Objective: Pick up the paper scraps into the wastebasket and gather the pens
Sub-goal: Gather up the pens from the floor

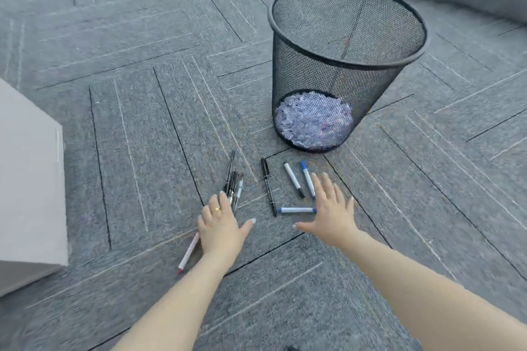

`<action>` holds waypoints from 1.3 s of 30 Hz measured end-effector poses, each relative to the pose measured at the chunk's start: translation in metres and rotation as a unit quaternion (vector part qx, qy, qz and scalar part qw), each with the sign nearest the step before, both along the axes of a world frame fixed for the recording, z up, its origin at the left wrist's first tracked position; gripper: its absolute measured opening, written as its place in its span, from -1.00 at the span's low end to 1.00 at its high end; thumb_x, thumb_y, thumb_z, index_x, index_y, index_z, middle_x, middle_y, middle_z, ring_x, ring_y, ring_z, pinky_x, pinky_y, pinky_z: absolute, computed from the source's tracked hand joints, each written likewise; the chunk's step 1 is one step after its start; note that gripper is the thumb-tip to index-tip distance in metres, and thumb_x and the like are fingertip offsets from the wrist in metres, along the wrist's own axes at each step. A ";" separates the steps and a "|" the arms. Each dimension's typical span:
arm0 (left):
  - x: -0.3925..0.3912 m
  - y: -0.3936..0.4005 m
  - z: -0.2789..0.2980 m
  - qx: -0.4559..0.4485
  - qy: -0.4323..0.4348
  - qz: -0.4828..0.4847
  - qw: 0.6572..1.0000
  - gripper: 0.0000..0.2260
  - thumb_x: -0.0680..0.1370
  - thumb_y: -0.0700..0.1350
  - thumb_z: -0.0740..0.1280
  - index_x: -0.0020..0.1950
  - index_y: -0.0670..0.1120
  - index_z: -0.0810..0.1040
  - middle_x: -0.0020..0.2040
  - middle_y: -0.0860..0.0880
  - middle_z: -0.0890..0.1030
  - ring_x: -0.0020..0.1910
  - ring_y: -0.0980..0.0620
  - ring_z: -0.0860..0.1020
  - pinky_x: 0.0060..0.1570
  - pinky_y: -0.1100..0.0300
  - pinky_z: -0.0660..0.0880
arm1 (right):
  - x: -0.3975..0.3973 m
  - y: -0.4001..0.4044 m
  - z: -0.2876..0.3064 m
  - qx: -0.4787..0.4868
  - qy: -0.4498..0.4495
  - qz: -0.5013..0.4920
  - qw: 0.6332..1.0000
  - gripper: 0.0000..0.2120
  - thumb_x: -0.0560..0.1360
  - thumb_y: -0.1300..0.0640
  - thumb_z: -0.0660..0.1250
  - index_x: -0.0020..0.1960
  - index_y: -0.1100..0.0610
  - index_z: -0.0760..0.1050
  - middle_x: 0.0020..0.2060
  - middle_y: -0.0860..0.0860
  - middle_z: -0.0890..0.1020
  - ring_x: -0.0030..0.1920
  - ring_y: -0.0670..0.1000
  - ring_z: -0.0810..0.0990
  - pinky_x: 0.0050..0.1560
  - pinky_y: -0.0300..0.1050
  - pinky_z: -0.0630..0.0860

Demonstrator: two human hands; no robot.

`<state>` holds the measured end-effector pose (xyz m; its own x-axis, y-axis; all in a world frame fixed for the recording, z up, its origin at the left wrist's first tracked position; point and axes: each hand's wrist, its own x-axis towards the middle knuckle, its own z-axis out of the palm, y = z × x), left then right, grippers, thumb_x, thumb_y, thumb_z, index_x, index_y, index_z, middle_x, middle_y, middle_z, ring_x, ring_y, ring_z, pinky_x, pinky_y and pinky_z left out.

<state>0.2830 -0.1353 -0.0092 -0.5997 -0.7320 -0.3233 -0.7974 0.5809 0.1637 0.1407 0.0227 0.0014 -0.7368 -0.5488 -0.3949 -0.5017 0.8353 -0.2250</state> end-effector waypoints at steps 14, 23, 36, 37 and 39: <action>-0.004 -0.033 0.000 0.087 0.139 0.037 0.986 -0.81 0.52 -0.30 0.12 0.12 -0.18 0.33 0.08 -0.16 0.43 -0.07 -0.13 0.44 -0.15 0.03 0.38 | -0.011 0.001 -0.007 -0.036 0.006 -0.090 0.995 -0.74 0.46 0.00 0.34 0.03 0.11 0.37 0.02 0.06 0.47 0.01 0.09 0.44 -0.01 0.00 0.44; 0.061 -0.045 0.012 0.060 0.143 0.123 0.980 -0.91 0.53 -0.12 0.17 -0.13 -0.12 0.32 -0.18 -0.10 0.47 -0.30 -0.10 0.42 -0.33 0.11 0.29 | -0.016 -0.012 -0.002 -0.012 0.010 -0.039 0.999 -0.84 0.60 0.15 0.05 0.03 0.22 0.35 -0.11 0.09 0.37 -0.30 -0.03 0.37 -0.25 -0.05 0.46; 0.075 -0.019 0.009 0.047 -0.101 -0.029 0.993 -0.71 0.60 0.06 0.12 0.17 -0.13 0.33 -0.02 -0.08 0.61 -0.07 -0.13 0.59 -0.27 0.11 0.38 | -0.048 -0.053 -0.002 0.066 0.076 -0.022 0.995 -0.75 0.55 0.04 0.19 0.12 0.19 0.34 -0.15 0.12 0.51 -0.16 0.16 0.55 -0.22 0.00 0.48; 0.075 -0.020 0.010 0.060 -0.096 -0.022 0.993 -0.74 0.59 0.04 0.13 0.13 -0.13 0.35 -0.02 -0.09 0.60 -0.05 -0.14 0.59 -0.25 0.10 0.38 | -0.048 -0.054 0.000 0.080 0.067 -0.008 0.995 -0.74 0.54 0.05 0.20 0.11 0.21 0.37 -0.11 0.14 0.52 -0.12 0.18 0.56 -0.19 0.01 0.48; 0.075 -0.023 0.012 0.085 -0.084 -0.011 0.993 -0.78 0.58 0.02 0.16 0.09 -0.11 0.36 -0.09 -0.07 0.56 -0.12 -0.12 0.55 -0.25 0.11 0.36 | -0.047 -0.058 0.002 0.105 0.041 0.011 0.994 -0.69 0.51 0.05 0.19 0.12 0.25 0.41 -0.03 0.17 0.49 -0.04 0.19 0.55 -0.12 0.02 0.49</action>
